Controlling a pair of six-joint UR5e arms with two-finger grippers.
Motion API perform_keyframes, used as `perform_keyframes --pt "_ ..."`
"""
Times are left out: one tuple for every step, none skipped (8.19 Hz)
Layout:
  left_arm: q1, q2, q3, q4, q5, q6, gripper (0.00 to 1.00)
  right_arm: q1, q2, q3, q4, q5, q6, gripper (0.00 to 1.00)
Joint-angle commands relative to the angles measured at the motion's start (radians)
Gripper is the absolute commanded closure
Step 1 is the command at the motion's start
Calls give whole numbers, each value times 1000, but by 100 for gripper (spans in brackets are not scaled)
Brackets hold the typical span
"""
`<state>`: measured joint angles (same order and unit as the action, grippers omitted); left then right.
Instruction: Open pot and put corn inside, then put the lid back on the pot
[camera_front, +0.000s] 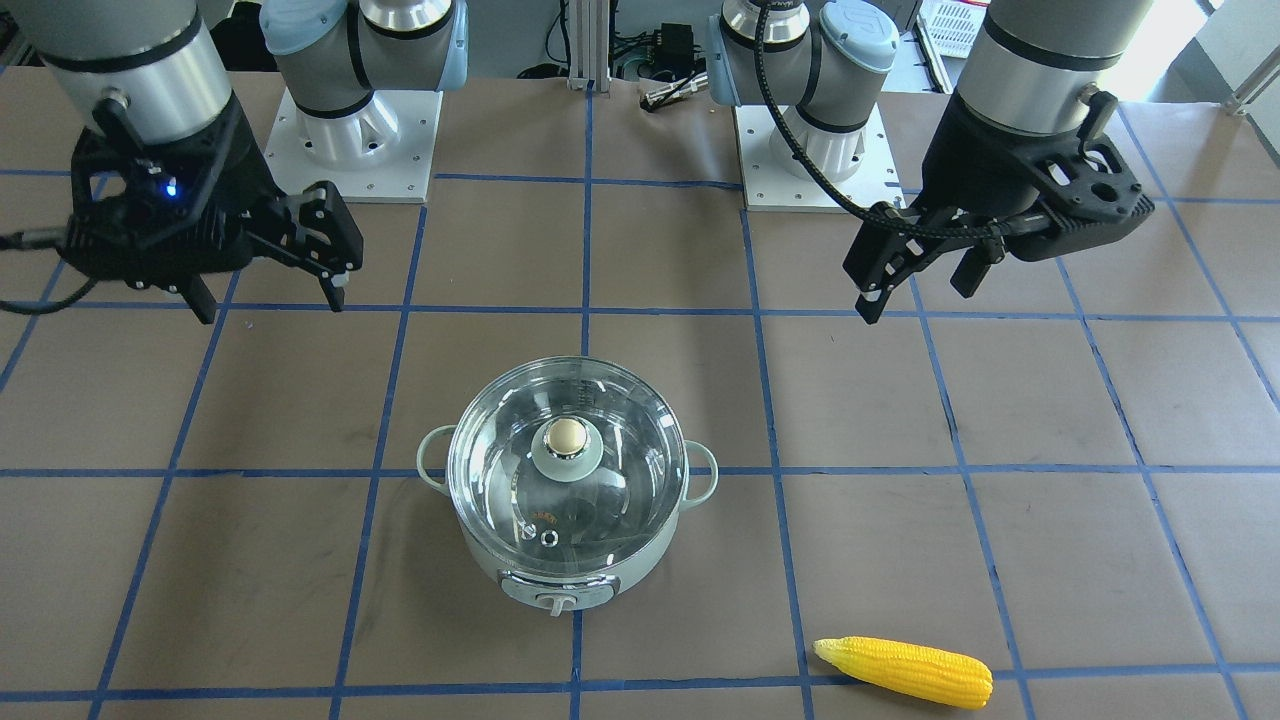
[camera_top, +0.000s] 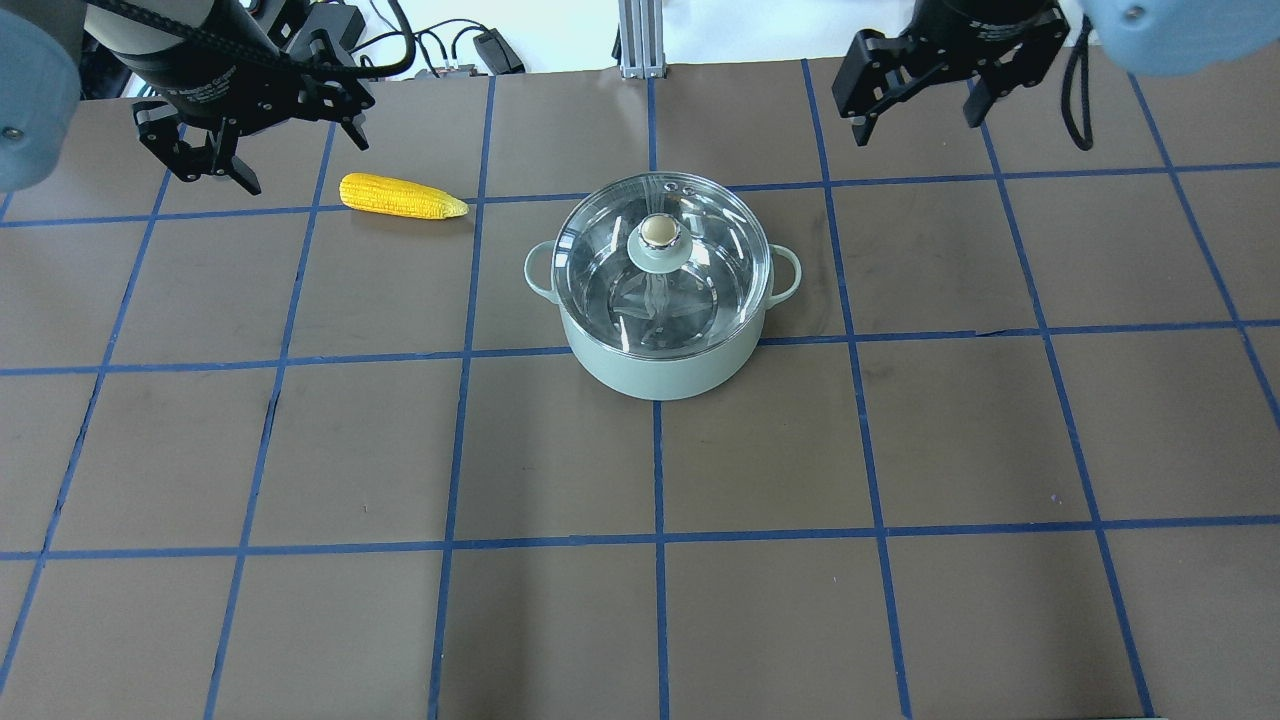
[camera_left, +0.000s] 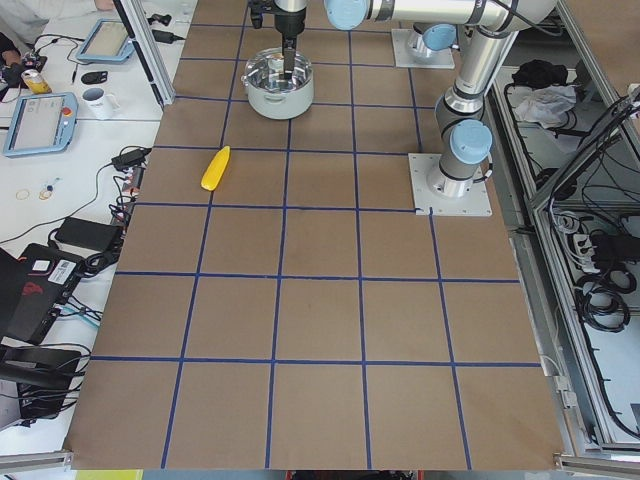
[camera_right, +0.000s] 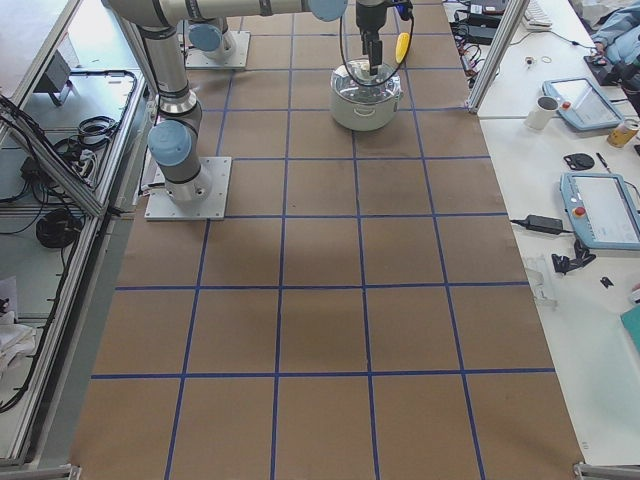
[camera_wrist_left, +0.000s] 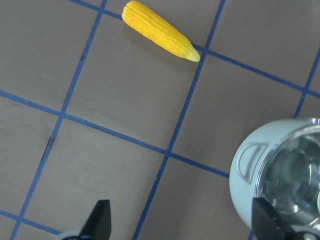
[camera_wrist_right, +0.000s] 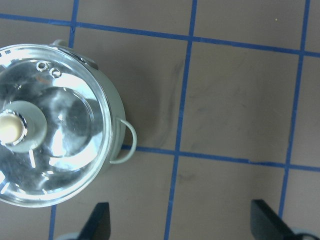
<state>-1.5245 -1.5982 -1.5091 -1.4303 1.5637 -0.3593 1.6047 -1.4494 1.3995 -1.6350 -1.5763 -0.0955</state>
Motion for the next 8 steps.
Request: perform_keyframes --pt "7 -12 -3 42 7 -325 0 119 176 -68 -177 -5 161 0" --pt "41 -26 -5 42 6 -358 0 153 216 -77 -247 5 219 0" --pt "91 -58 -5 57 4 -474 0 191 249 -82 -262 28 328 0" --pt "128 -83 -3 74 9 -483 0 240 288 -79 -294 30 385 0" --pt "136 -126 -3 150 15 -538 0 262 312 -79 -331 30 408 0" --pt "138 -162 0 177 13 -582 0 268 328 -76 -333 33 433 0" --pt "138 -190 4 180 12 -622 0 271 348 -73 -333 36 471 0" --pt "138 -230 -3 197 6 -676 0 290 350 -65 -332 36 471 0"
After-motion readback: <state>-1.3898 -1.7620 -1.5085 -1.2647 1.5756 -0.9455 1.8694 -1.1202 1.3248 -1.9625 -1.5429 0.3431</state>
